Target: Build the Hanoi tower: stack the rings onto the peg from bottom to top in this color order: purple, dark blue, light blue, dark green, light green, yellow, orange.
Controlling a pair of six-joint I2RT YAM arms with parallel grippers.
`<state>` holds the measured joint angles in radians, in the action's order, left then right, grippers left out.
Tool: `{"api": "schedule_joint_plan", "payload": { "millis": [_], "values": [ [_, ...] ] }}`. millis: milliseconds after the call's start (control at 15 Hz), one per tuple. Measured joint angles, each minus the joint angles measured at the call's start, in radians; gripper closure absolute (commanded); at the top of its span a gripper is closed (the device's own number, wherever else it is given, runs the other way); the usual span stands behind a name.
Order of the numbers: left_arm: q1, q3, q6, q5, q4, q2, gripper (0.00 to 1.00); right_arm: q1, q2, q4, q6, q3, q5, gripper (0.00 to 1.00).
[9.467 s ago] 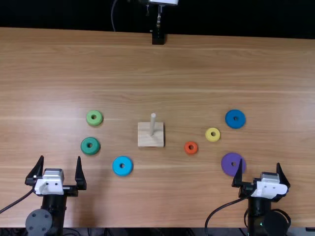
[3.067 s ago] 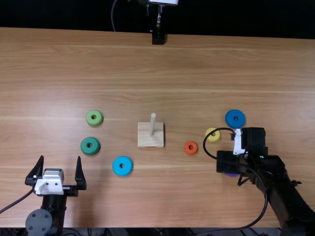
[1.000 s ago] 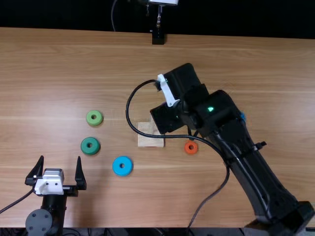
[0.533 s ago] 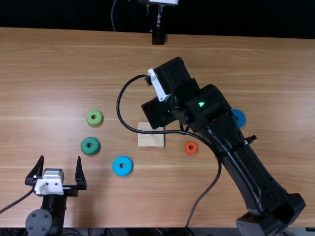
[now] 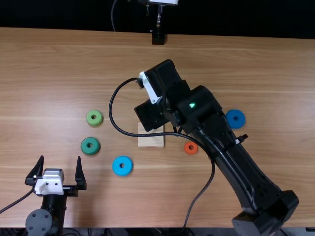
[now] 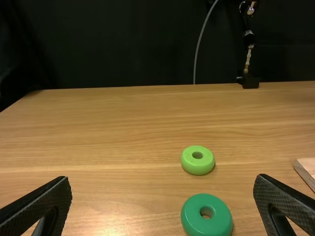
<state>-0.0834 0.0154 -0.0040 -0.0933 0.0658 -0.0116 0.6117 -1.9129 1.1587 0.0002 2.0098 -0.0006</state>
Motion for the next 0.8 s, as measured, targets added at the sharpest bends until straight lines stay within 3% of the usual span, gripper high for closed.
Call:
{"api": "schedule_joint_plan", "payload": {
  "millis": [800],
  "values": [
    [0.000,0.000,0.000,0.000,0.000,0.000,0.00,0.004,-0.078,-0.003,0.002,0.000,0.000,1.00]
  ]
}}
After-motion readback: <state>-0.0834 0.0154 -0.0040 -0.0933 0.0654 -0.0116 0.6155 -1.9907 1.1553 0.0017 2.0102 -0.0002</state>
